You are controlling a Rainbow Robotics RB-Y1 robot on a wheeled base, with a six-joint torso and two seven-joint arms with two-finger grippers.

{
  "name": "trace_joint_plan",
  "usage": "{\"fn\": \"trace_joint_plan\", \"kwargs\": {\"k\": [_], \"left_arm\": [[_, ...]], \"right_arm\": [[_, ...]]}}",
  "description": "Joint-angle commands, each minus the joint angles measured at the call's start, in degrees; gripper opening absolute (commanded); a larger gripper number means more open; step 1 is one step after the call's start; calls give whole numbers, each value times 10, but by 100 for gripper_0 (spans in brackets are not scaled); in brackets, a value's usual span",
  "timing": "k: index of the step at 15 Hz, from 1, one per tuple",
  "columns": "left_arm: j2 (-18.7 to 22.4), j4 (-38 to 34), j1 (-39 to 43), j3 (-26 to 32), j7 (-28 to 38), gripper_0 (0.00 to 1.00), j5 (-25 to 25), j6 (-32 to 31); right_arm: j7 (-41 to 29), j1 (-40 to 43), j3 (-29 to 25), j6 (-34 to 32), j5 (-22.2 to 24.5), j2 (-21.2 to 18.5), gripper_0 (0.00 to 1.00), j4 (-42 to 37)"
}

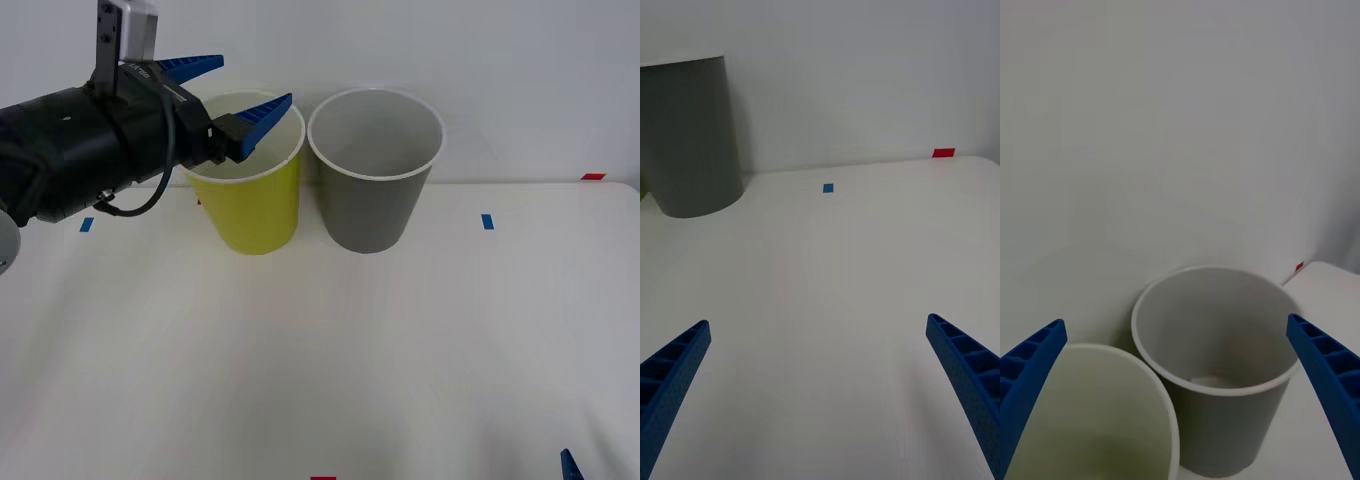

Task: Put cans in the gray bin and PET bottles in the light green bin.

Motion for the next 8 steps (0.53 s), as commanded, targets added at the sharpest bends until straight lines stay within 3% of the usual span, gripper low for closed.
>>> {"fn": "trace_joint_plan", "kwargs": {"k": [1, 3, 5, 8], "left_arm": [[-15, -31, 27, 64, 0, 100, 12, 71], [-86, -56, 61, 114, -12, 100, 15, 111], [-160, -60, 74, 160, -79, 100, 27, 169], [-168, -79, 114, 170, -109, 100, 9, 150]], "right_arm": [[0, 0, 0, 0, 0, 0, 100, 0], [0, 0, 0, 0, 0, 0, 100, 0], [0, 0, 0, 0, 0, 0, 100, 0], [0, 0, 0, 0, 0, 0, 100, 0]]}}
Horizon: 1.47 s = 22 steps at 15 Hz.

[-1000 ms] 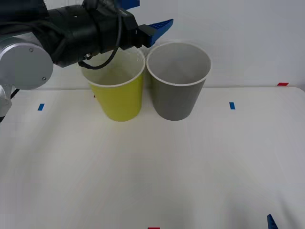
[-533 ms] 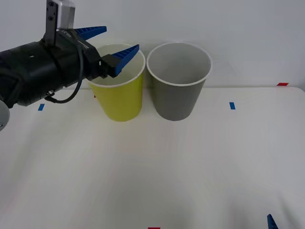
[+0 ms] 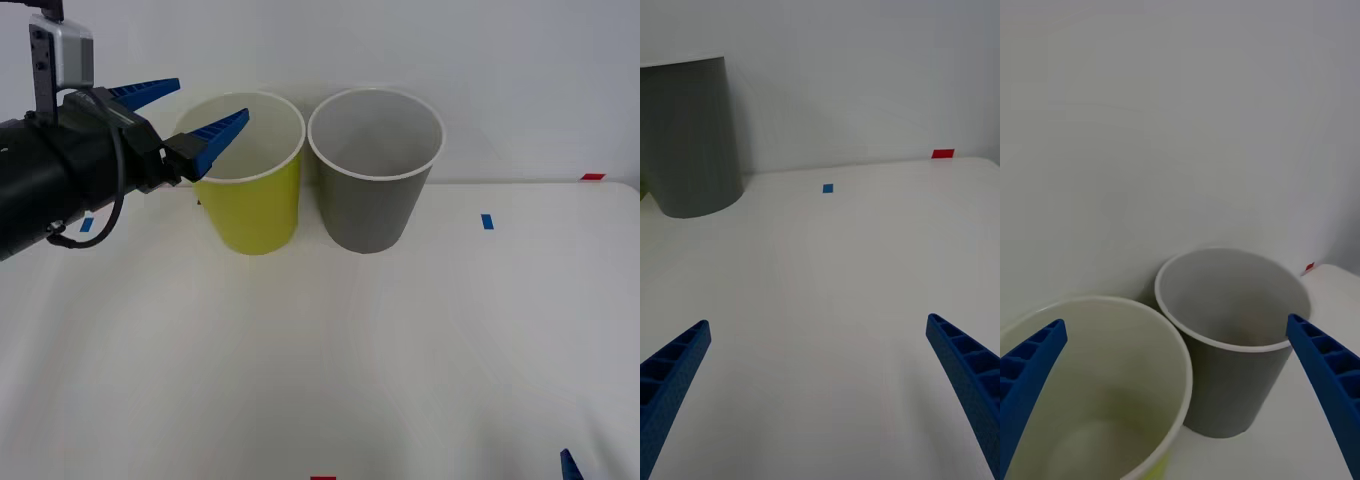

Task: Put cans in the gray bin and PET bottles in the light green bin.

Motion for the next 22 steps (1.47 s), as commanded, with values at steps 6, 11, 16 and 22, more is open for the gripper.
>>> {"fn": "trace_joint_plan", "kwargs": {"k": [6, 11, 16, 22], "left_arm": [[104, -62, 180, -78, 70, 100, -125, -272], [131, -61, 302, -113, 109, 100, -201, -440], [136, -61, 380, -114, 114, 100, -229, -517], [117, -21, 427, -132, 106, 100, -288, -613]], "right_arm": [[0, 0, 0, 0, 0, 0, 100, 0], [0, 0, 0, 0, 0, 0, 100, 0], [0, 0, 0, 0, 0, 0, 100, 0], [0, 0, 0, 0, 0, 0, 100, 0]]}}
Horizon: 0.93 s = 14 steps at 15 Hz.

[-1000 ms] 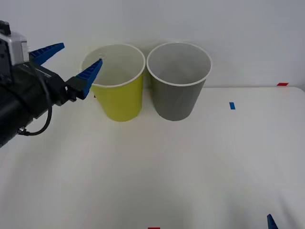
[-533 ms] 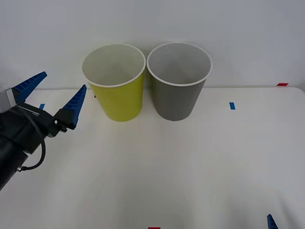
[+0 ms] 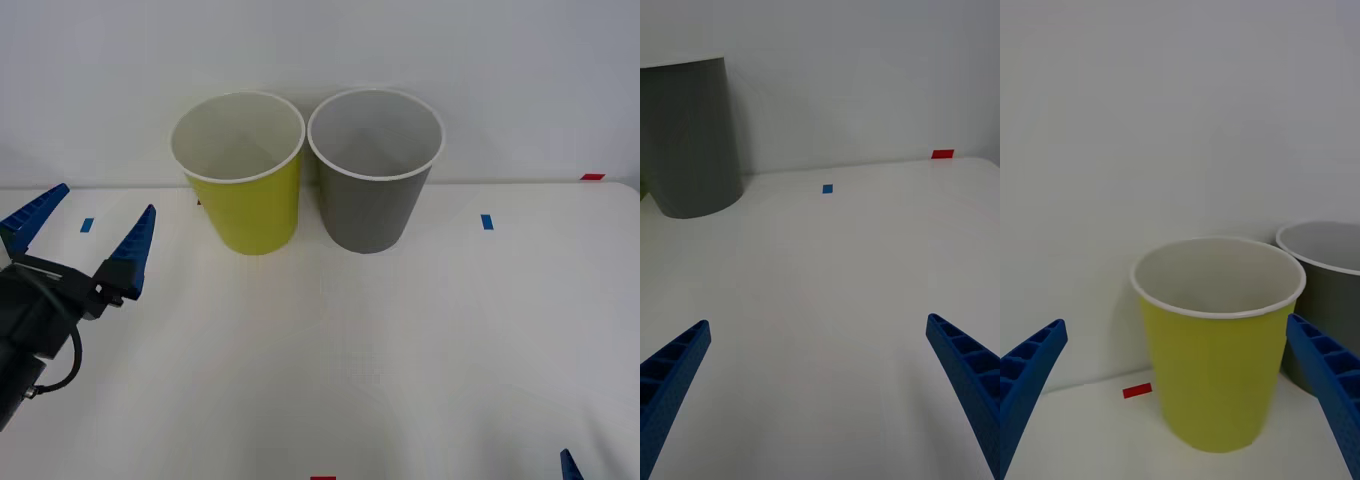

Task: Put cans in the gray bin and PET bottles in the light green bin.

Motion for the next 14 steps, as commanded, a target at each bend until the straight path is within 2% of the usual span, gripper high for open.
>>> {"fn": "trace_joint_plan", "kwargs": {"k": [1, 4, 6, 8, 12, 14], "left_arm": [[16, 39, 37, -23, 7, 100, -44, -101], [16, 76, 107, -34, 37, 100, -97, -202], [16, 83, 155, -33, 89, 100, -123, -233], [16, 112, 188, -37, 95, 100, -155, -274], [13, 191, 198, -71, 104, 100, -167, -364], [13, 204, 221, -77, 104, 100, -170, -384]], "right_arm": [[0, 0, 0, 0, 0, 0, 100, 0], [0, 0, 0, 0, 0, 0, 100, 0], [0, 0, 0, 0, 0, 0, 100, 0], [0, 0, 0, 0, 0, 0, 100, 0], [0, 0, 0, 0, 0, 0, 100, 0], [0, 0, 0, 0, 0, 0, 100, 0]]}}
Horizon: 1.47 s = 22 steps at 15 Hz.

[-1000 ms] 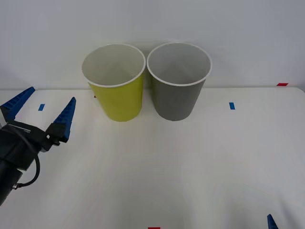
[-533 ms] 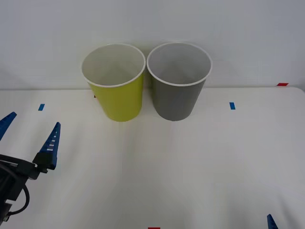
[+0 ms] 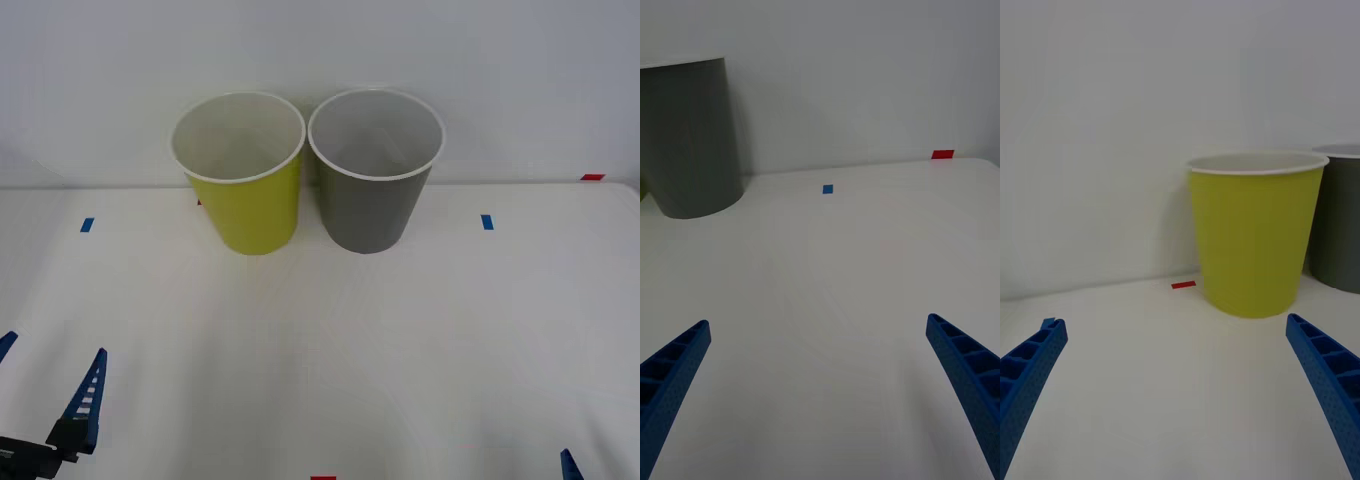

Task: Put cans in the gray bin and PET bottles in the light green bin.

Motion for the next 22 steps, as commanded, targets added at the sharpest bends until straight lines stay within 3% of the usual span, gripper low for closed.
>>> {"fn": "trace_joint_plan", "kwargs": {"k": [1, 5, 10, 22], "left_arm": [[-2, 13, 43, -8, 1, 100, -6, -33], [-49, 16, 106, -6, 0, 100, -47, -61], [-80, 20, 167, -6, -7, 100, -63, -81], [-92, 26, 195, -12, -28, 100, -69, -81]], "right_arm": [[0, 0, 0, 0, 0, 0, 100, 0], [0, 0, 0, 0, 0, 0, 100, 0], [0, 0, 0, 0, 0, 0, 100, 0], [0, 0, 0, 0, 0, 0, 100, 0]]}}
